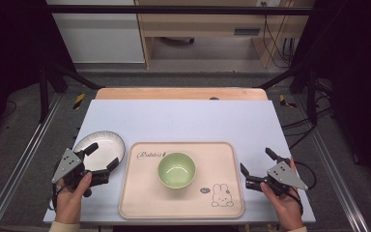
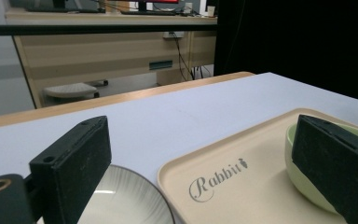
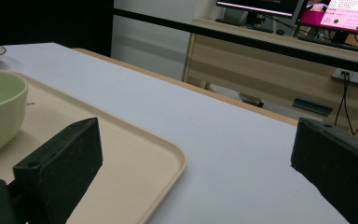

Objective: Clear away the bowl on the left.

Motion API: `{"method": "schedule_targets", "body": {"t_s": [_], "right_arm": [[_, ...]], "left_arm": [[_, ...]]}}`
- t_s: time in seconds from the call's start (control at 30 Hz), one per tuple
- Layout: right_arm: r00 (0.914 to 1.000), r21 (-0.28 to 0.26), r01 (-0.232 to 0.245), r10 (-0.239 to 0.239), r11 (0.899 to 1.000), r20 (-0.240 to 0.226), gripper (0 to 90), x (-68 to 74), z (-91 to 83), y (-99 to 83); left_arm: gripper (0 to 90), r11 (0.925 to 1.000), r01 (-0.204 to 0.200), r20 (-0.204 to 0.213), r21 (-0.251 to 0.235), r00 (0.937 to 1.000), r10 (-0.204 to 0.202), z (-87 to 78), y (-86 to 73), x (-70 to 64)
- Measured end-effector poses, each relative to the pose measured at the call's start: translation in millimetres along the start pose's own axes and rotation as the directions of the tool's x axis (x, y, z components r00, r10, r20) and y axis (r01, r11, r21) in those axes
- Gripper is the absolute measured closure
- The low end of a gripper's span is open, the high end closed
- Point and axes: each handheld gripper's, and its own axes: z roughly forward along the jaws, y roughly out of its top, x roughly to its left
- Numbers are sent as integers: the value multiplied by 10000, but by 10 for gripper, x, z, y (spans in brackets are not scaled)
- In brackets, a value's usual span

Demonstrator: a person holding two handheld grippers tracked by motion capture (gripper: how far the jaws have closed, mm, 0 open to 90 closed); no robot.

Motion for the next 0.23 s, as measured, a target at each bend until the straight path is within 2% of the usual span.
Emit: {"method": "schedule_targets", "body": {"t_s": [0.1,0.23], "right_arm": [[10000,0,-10,10,10000,-19,22,2,-3,-1],[10000,-33,-6,6,10000,-46,21,5,-8,3]], "left_arm": [[47,9990,-258,85,374,9996,255,30,-69,-19],[49,9982,-38,42,591,10000,35,57,-130,3]]}}
